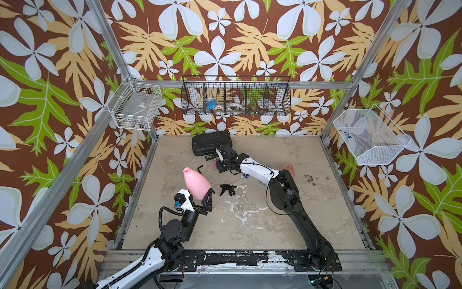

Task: Attach spray nozzles to spray bottles
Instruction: Pick up the spray nozzle from the center of the board.

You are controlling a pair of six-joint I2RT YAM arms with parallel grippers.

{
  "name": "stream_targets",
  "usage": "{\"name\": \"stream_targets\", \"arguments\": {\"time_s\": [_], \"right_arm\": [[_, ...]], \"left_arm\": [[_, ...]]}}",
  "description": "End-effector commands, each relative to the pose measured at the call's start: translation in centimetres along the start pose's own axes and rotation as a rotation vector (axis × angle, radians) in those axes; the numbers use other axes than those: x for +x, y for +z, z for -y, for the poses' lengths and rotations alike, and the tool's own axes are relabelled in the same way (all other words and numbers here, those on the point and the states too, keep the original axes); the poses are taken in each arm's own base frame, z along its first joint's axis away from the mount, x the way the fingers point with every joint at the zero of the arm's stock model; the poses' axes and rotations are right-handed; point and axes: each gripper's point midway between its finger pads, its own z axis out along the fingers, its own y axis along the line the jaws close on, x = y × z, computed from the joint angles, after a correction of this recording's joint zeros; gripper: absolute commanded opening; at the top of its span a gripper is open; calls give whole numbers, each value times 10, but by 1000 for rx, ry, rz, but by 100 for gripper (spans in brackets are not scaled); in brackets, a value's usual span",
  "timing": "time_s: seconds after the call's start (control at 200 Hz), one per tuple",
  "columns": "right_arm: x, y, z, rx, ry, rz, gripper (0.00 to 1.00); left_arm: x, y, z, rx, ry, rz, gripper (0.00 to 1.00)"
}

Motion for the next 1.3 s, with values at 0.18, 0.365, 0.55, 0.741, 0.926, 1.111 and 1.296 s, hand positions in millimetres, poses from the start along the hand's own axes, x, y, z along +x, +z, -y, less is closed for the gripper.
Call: {"name": "stream_targets", "arguments": {"time_s": [0.18, 0.365, 0.55, 0.741, 0.926, 1.111, 1.296], "right_arm": [[-2, 10, 2, 6, 28, 10, 46], [0, 18, 0, 0, 69, 6, 48], [3, 23, 7, 37, 90, 4, 45], [1, 14, 7, 37, 84, 7, 32], [-8, -12, 4, 25, 74, 30, 23], [-31, -68, 2, 16, 68, 126, 21], [-72, -162, 6, 30, 56, 331, 20]], "left_arm": [[27, -8, -13, -17, 32, -36, 77], [26, -8, -12, -14, 27, -30, 77], [30, -8, -12, -11, 30, -46, 77], [31, -9, -12, -10, 28, -46, 77], [31, -9, -13, -12, 37, -47, 77], [32, -9, -11, -3, 33, -50, 77], [32, -7, 2, 62, 35, -58, 77]]}}
